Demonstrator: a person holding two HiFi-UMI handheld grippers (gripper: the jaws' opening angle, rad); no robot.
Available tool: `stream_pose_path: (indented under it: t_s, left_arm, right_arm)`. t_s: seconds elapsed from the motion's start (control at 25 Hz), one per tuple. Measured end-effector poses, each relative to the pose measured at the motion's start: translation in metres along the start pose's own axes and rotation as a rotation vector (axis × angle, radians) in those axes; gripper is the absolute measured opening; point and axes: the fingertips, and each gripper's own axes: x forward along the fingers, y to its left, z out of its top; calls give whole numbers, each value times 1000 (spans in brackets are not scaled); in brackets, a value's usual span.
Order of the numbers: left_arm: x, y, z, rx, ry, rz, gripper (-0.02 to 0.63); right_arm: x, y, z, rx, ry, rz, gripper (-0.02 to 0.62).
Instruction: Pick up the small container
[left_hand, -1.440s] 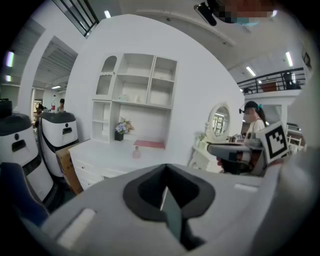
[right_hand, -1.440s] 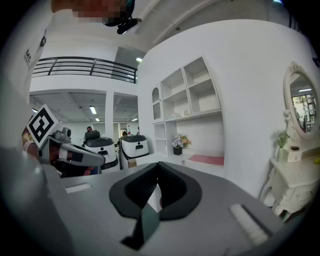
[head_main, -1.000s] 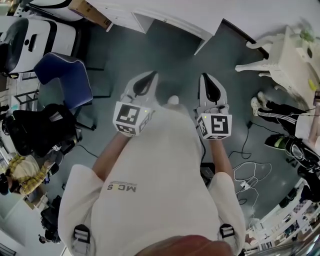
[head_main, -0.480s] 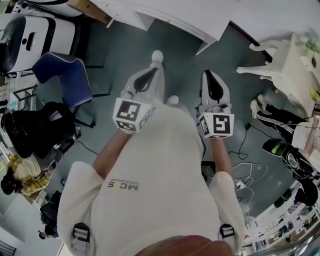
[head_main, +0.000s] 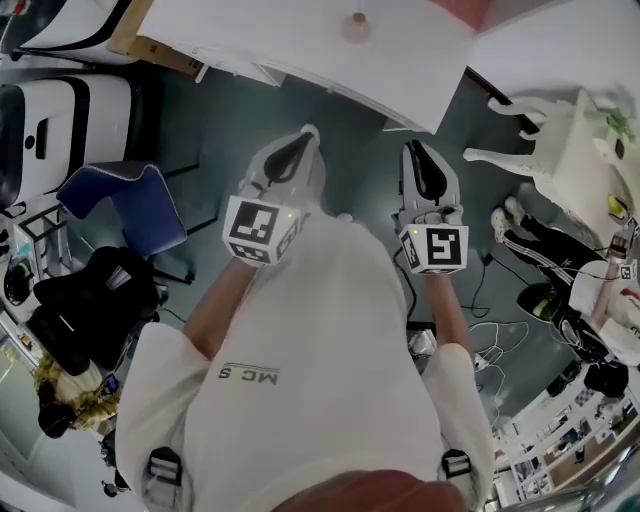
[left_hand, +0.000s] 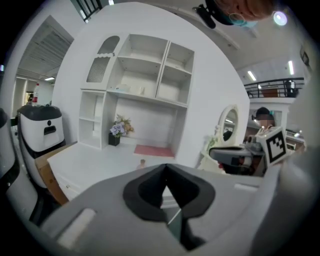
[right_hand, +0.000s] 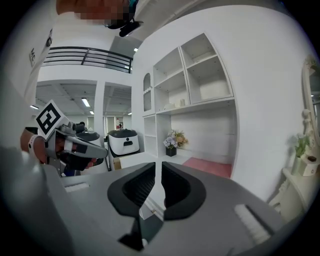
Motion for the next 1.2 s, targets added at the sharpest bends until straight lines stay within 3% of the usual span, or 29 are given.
stream_pose_path:
  t_s: [0.28, 0.52, 0.8, 1.04, 1.2]
  left_arm:
    - [59, 81, 48, -2, -1, -74, 0]
    - [103, 133, 76, 12, 0, -112, 0]
    - [139, 154, 82, 6, 29, -91, 0]
    - [168, 164, 64, -35, 43, -35, 0]
    - [185, 160, 55, -26, 44, -48, 0]
  right_arm:
    - [112, -21, 36, 2, 14, -42, 53]
    - [184, -30, 54, 3, 23, -10, 63]
    - [235, -57, 45, -28, 33, 16, 77]
    - [265, -72, 27, -31, 18, 29, 87]
    - [277, -79, 5, -28, 32, 24, 88]
